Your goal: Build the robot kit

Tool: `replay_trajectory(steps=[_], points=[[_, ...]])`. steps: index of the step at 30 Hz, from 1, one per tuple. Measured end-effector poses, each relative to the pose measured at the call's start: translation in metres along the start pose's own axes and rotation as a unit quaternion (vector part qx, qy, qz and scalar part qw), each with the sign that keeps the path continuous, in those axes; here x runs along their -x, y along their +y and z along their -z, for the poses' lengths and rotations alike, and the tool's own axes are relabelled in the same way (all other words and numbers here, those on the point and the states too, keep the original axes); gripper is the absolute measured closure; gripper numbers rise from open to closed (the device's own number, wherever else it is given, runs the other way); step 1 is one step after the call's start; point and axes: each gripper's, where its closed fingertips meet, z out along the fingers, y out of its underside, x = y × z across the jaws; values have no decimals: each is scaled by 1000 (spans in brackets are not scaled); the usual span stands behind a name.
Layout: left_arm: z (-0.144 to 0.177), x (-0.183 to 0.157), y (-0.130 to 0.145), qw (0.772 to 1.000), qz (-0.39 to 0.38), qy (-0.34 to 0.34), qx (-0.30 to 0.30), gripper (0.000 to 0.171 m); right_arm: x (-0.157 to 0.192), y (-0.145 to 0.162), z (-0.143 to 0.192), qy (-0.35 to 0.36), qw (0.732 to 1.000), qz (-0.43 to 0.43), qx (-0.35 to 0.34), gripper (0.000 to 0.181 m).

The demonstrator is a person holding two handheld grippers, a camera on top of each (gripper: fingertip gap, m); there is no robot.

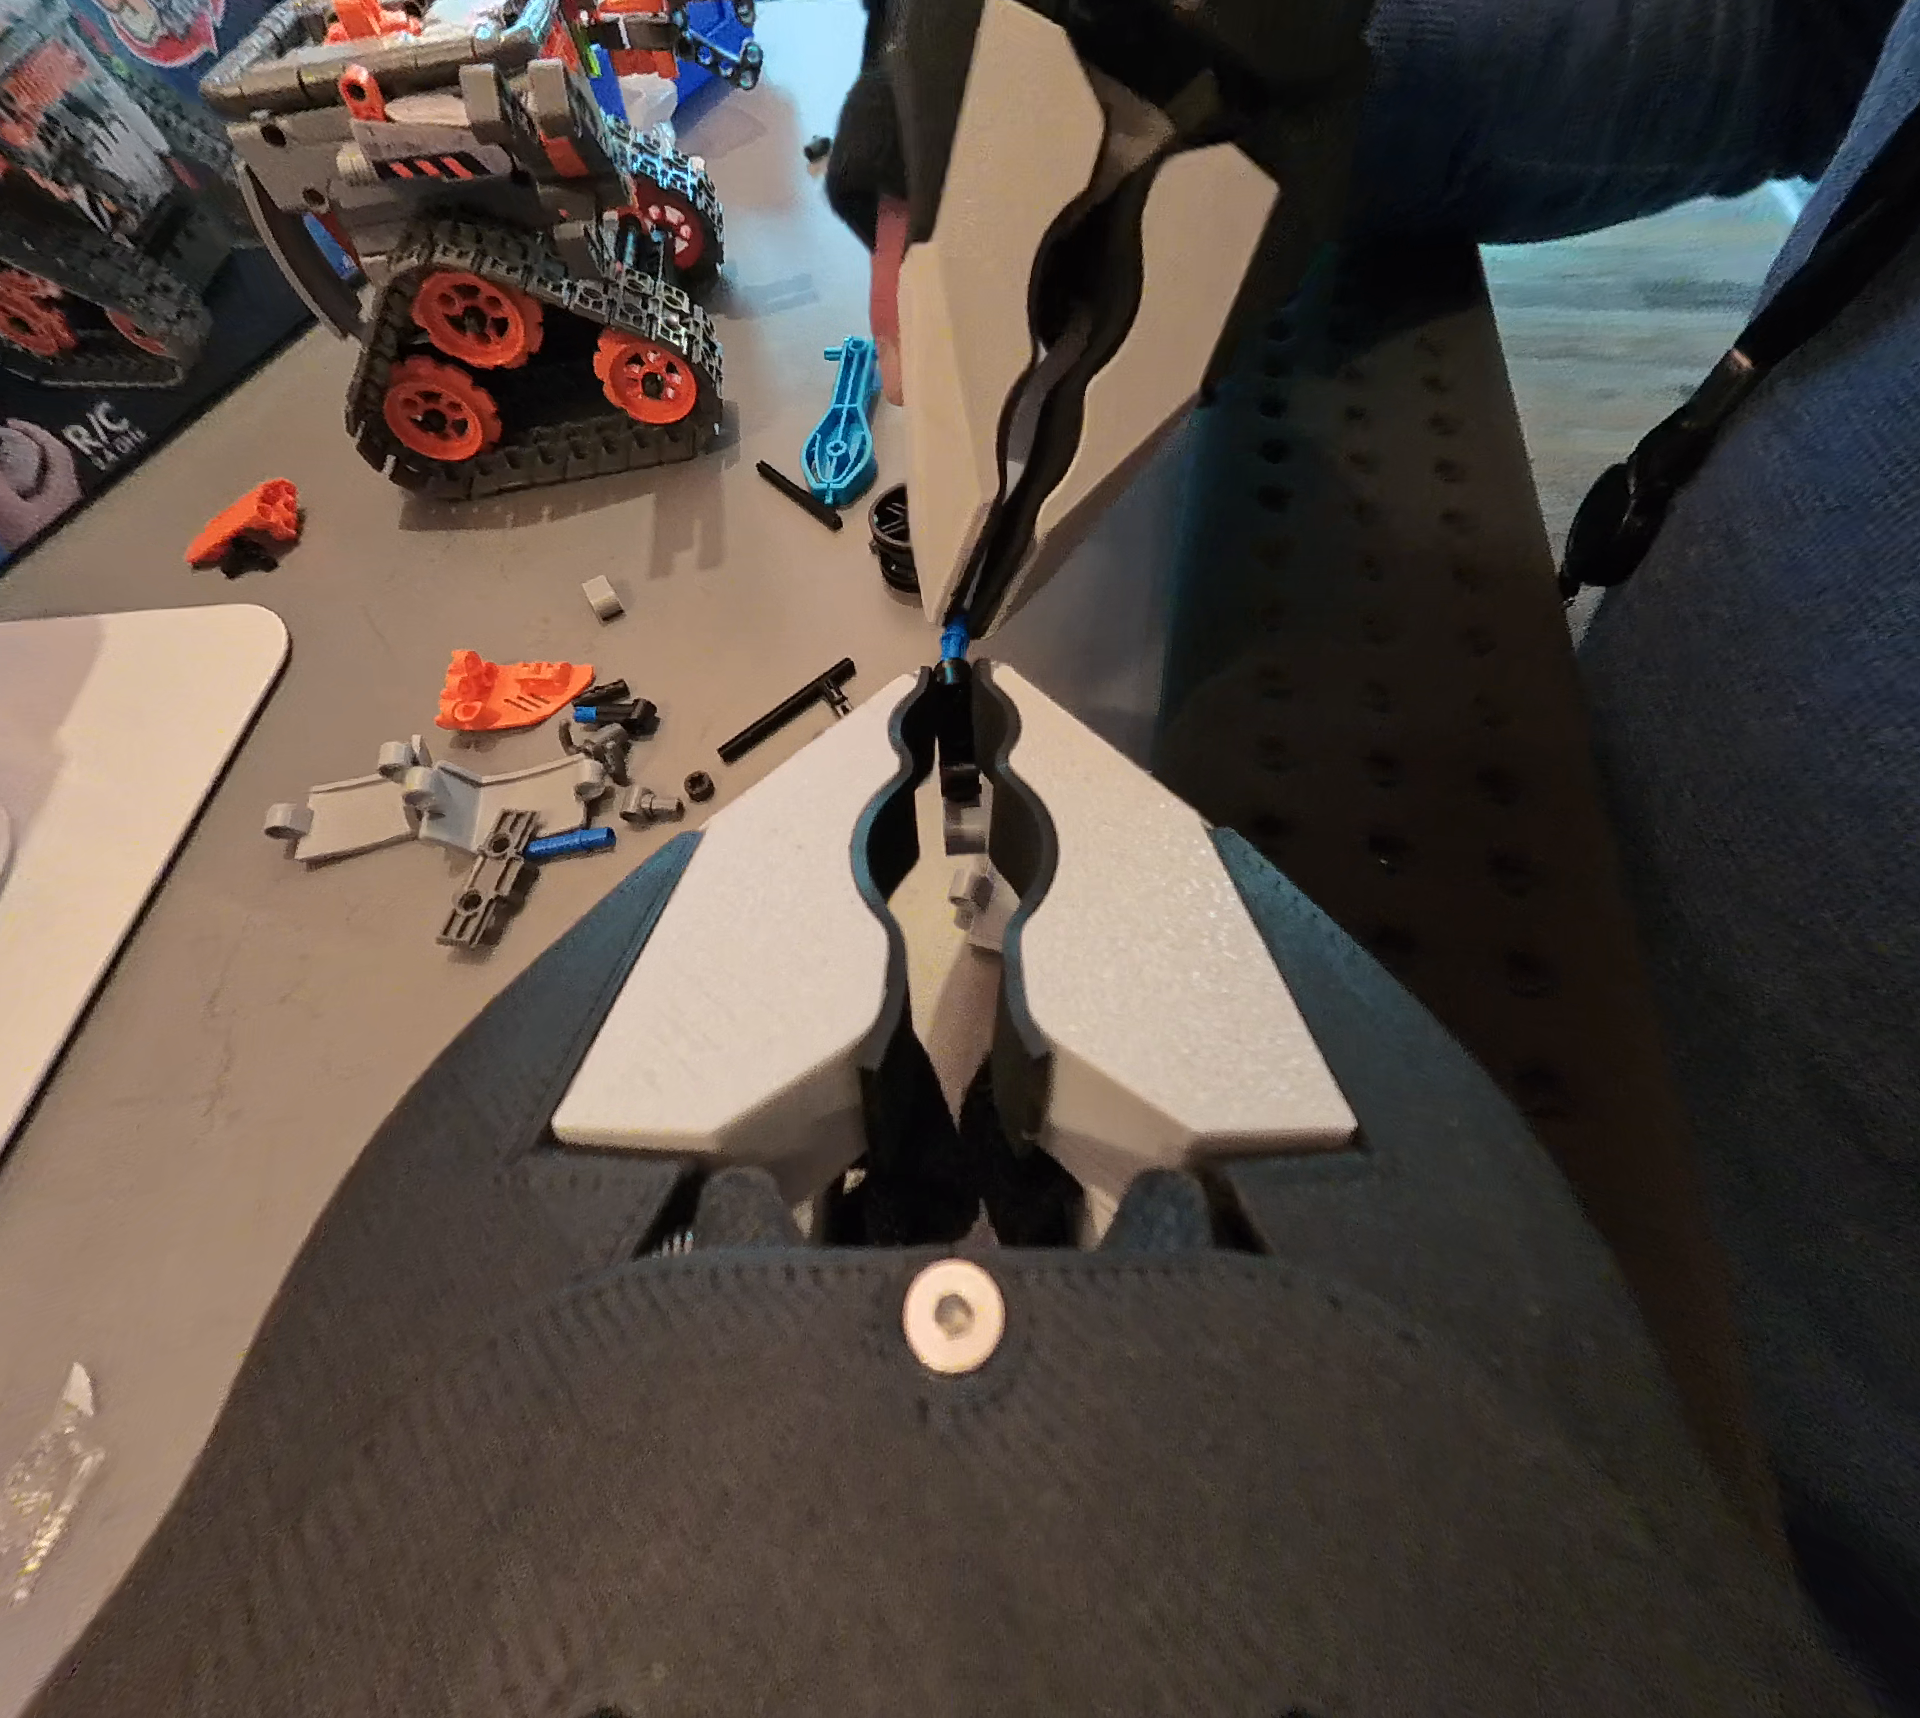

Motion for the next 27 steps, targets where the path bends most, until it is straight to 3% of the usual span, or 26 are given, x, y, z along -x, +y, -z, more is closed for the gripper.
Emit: replay_trajectory(steps=[5, 13, 27], points=[[-1, -5, -5, 999, -52, -3, 6, 168, 3, -3, 5, -67, 994, -73, -44, 181], [-6, -17, -2, 996, -90, 2, 18, 168, 15, -3, 9, -128, 984, -102, -66, 181], [-7, -26, 3, 995, -97, -1, 18, 168, 25, -3, 7, -147, 975, -138, -90, 181]])
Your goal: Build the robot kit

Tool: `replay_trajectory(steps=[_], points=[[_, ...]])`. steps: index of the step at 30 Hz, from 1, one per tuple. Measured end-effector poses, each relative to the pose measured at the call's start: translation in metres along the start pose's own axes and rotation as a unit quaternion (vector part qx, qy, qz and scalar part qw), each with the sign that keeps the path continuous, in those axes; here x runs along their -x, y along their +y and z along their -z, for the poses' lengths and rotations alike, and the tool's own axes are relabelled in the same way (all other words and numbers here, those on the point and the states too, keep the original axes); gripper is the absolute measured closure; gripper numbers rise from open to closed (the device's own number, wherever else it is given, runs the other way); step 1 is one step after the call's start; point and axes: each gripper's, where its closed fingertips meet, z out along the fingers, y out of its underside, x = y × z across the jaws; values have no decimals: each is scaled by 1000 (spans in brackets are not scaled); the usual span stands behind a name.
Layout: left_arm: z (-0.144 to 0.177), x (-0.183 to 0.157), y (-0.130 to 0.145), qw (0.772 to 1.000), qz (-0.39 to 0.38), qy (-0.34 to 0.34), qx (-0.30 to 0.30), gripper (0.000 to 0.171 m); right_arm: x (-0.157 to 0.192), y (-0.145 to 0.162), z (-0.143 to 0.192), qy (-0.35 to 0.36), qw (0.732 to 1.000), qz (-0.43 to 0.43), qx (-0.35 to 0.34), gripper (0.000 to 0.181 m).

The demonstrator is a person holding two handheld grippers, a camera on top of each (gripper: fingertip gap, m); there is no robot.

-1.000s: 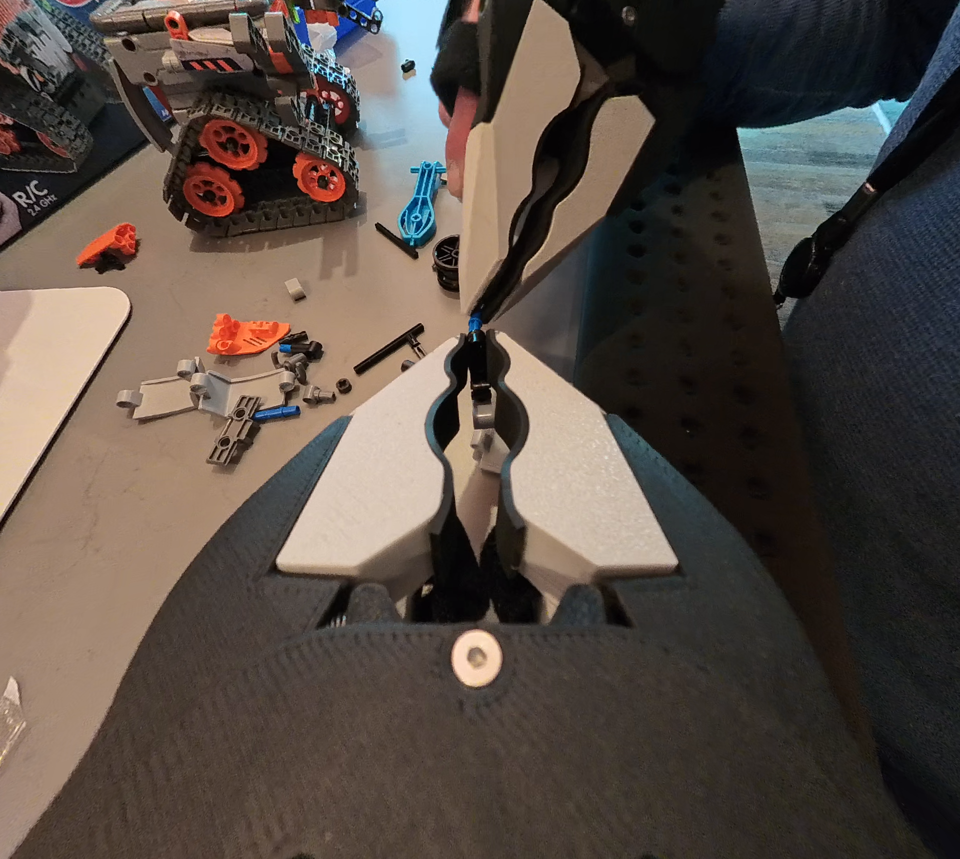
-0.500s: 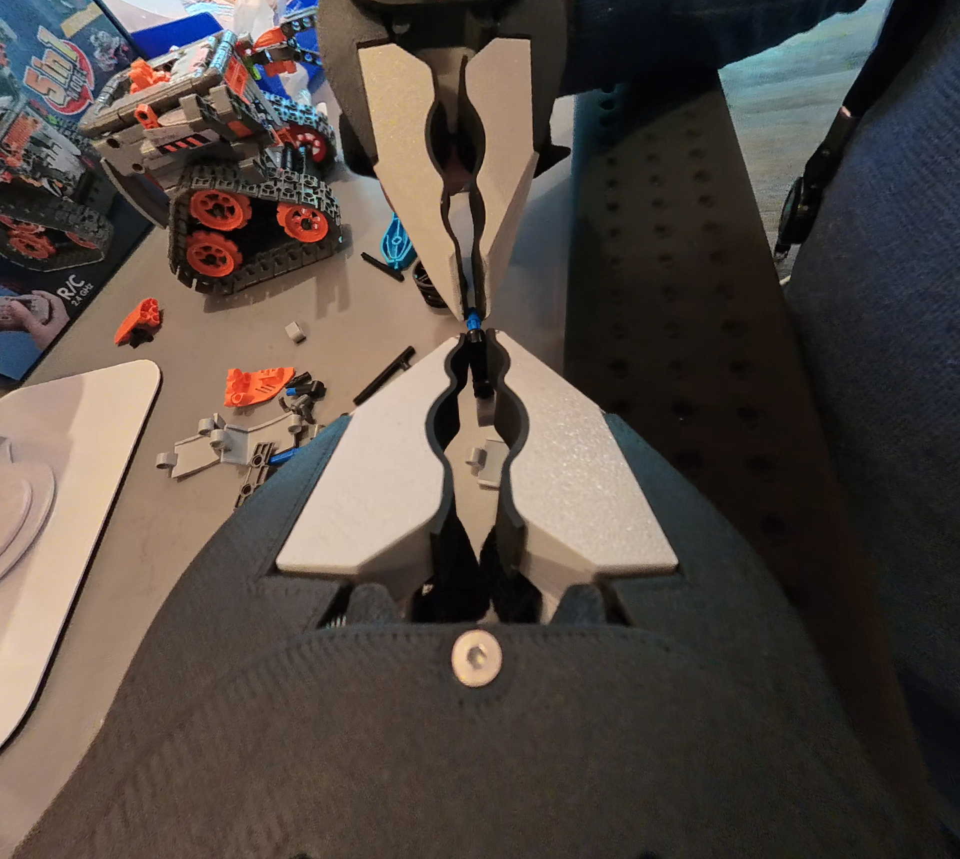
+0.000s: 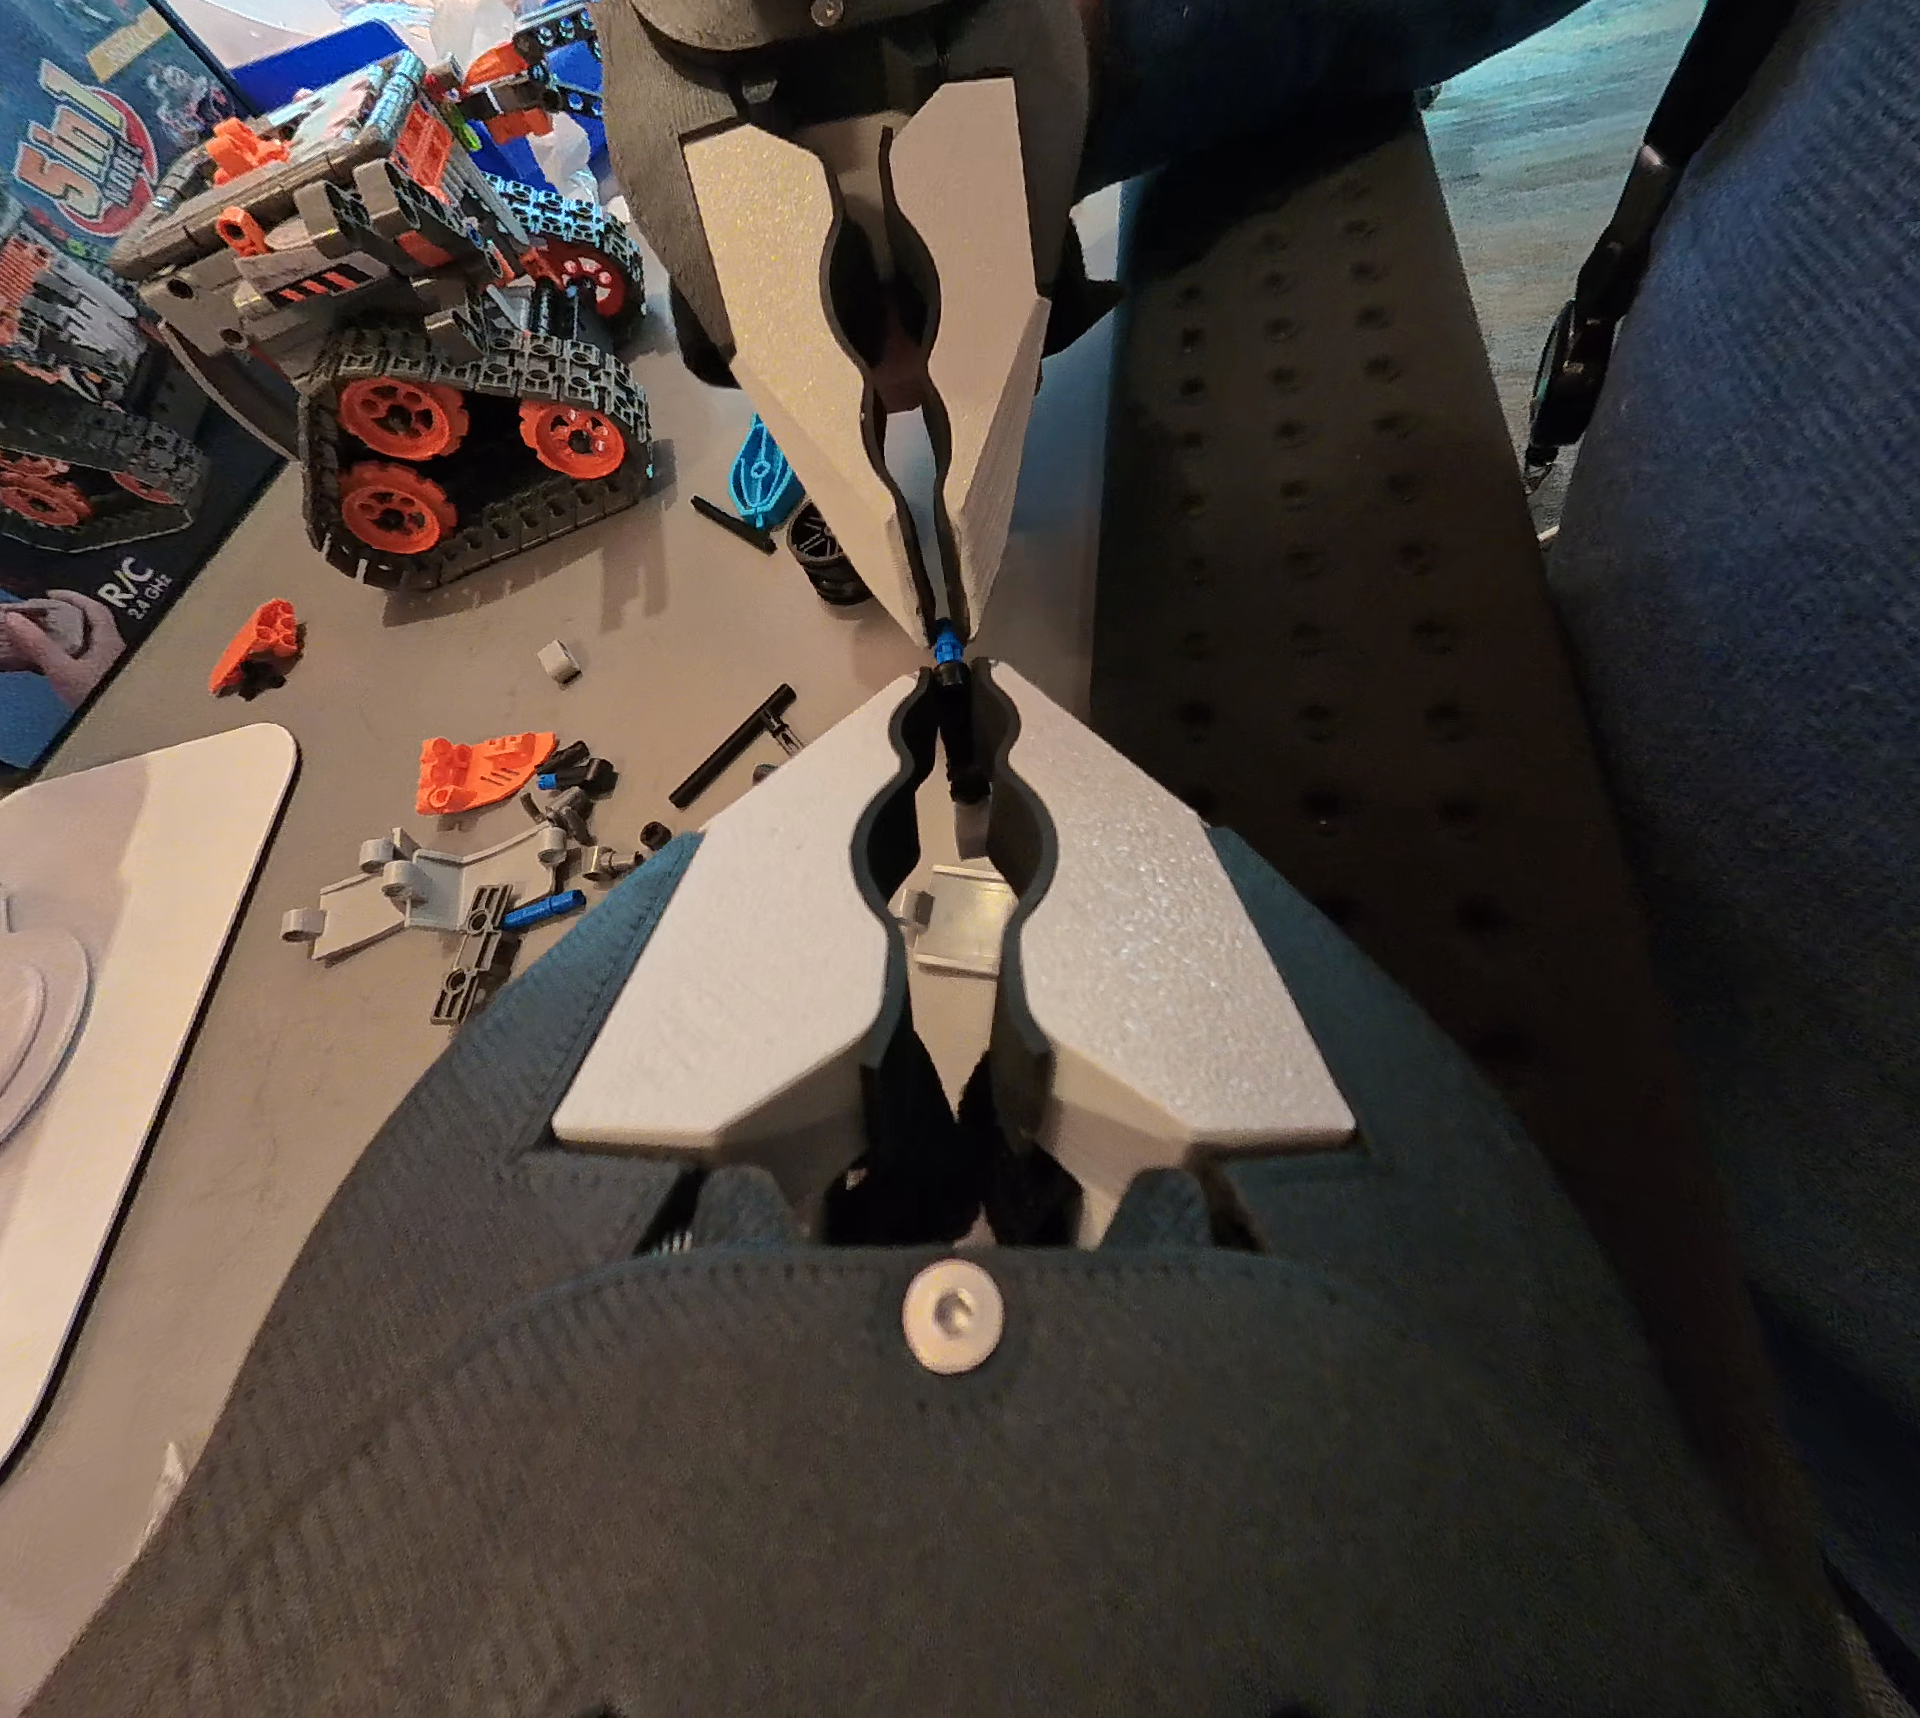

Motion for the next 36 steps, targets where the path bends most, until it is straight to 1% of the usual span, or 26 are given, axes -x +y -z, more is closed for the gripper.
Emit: replay_trajectory(steps=[17, 36], points=[[1, 2, -6, 1000, 13, -3, -19, 168, -1, -5, 0, -7, 999, -30, -40, 181], [0, 5, -10, 999, 21, -7, -28, 168, -3, -8, -1, 5, 999, -29, -34, 181]])
